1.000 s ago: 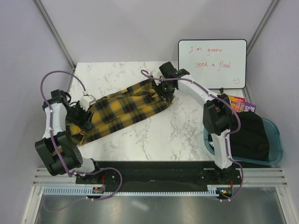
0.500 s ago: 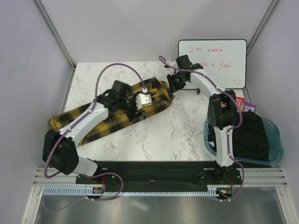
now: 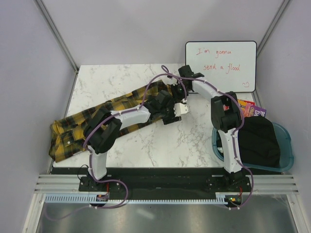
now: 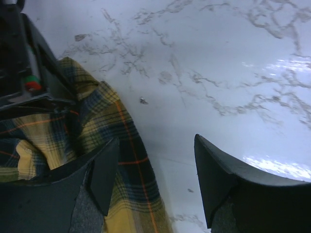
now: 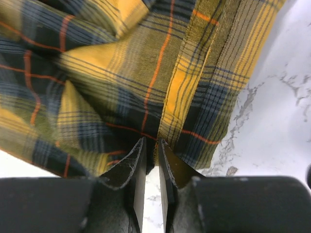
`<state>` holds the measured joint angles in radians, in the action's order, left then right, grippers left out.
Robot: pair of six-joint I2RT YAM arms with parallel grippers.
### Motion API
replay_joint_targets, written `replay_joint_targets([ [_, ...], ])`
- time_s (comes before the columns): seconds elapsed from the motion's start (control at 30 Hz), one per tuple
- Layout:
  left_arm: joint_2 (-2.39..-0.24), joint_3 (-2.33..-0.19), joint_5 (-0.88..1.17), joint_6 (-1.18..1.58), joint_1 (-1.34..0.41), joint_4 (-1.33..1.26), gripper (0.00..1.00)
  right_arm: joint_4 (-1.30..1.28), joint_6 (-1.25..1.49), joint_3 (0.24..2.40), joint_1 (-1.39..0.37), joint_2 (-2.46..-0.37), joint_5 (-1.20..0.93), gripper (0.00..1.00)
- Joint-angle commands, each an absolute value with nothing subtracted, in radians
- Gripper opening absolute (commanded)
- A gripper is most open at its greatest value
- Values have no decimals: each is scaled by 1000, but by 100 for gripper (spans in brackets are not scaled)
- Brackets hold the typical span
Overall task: Fold and stack the long sleeve shirts
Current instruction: Fold the shirt
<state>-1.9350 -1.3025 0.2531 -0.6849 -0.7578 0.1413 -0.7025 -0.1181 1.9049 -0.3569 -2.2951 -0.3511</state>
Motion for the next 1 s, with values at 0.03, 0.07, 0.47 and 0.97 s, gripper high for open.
replay_joint_targets([
  [0.03, -1976, -1307, 127, -672, -758, -67, 66, -655, -104, 1899, -354, -2325, -365, 22],
  [0.07, -1994, -1301, 112, -676, -758, -89, 64, -653, -104, 1899, -354, -2332, -365, 22],
  [0.47, -1948, -1284, 210, -671, -747, -29, 2, -644, -115, 1907, -354, -2358, -341, 22],
  [0.97, -1936, -1397, 416, -502, -695, 139, 27, -643, -144, 1936, -354, -2368, -318, 23],
])
